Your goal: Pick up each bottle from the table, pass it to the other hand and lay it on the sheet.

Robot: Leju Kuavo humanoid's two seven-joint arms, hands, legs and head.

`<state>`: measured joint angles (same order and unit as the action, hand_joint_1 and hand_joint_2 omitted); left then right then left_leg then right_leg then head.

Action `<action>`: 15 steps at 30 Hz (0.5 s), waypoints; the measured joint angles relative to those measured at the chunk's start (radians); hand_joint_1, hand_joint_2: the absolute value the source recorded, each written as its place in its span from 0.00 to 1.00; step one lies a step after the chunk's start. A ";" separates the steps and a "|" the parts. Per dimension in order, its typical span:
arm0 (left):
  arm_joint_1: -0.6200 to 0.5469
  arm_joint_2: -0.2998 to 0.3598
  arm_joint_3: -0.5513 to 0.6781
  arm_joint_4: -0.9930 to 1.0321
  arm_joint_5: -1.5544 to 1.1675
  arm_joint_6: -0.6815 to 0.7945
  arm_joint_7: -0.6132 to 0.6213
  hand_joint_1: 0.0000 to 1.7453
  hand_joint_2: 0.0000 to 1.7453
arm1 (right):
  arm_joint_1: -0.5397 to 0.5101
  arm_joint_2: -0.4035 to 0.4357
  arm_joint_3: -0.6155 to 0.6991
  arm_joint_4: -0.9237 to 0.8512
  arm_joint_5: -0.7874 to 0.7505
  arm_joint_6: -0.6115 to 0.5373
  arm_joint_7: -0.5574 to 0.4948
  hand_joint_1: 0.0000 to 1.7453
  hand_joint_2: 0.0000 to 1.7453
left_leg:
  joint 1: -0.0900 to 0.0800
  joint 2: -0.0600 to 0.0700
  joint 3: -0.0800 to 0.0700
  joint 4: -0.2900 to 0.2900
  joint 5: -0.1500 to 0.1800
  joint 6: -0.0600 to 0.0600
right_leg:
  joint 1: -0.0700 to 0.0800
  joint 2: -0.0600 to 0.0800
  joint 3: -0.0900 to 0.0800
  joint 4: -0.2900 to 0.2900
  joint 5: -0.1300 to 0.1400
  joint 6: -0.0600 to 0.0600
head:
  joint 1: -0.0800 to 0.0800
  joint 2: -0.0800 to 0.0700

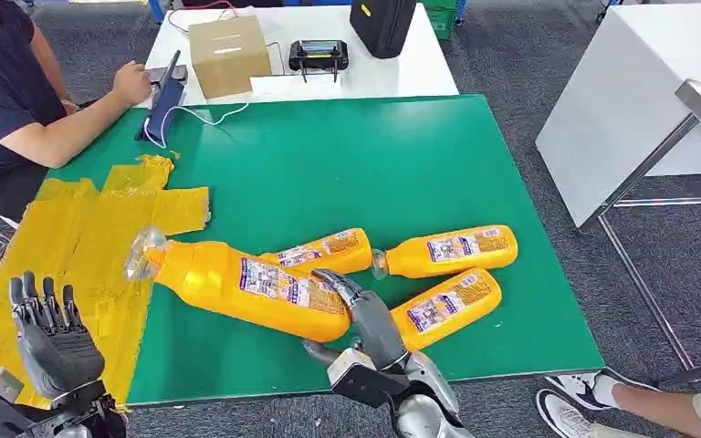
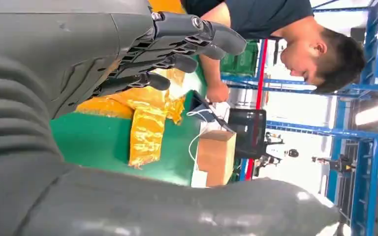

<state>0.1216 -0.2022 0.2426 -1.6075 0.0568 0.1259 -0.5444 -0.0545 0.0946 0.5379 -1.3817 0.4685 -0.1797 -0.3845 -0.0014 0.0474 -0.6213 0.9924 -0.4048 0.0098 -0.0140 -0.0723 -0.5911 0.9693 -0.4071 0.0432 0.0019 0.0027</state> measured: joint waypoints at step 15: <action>0.045 -0.001 -0.062 -0.011 0.061 -0.290 0.037 0.00 1.00 | 0.017 0.014 -0.034 -0.026 -0.026 0.010 -0.024 1.00 1.00 | 0.000 0.000 0.000 0.000 0.000 0.000 | 0.000 0.000 0.000 0.000 0.000 0.000 | 0.000 0.000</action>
<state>0.1667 -0.2029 0.1804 -1.6190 0.1179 -0.1641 -0.5077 -0.0370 0.1091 0.5043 -1.4076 0.4421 -0.1698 -0.4082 -0.0015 0.0476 -0.6215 0.9924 -0.4050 0.0098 -0.0140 -0.0722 -0.5912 0.9693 -0.4071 0.0433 0.0023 0.0027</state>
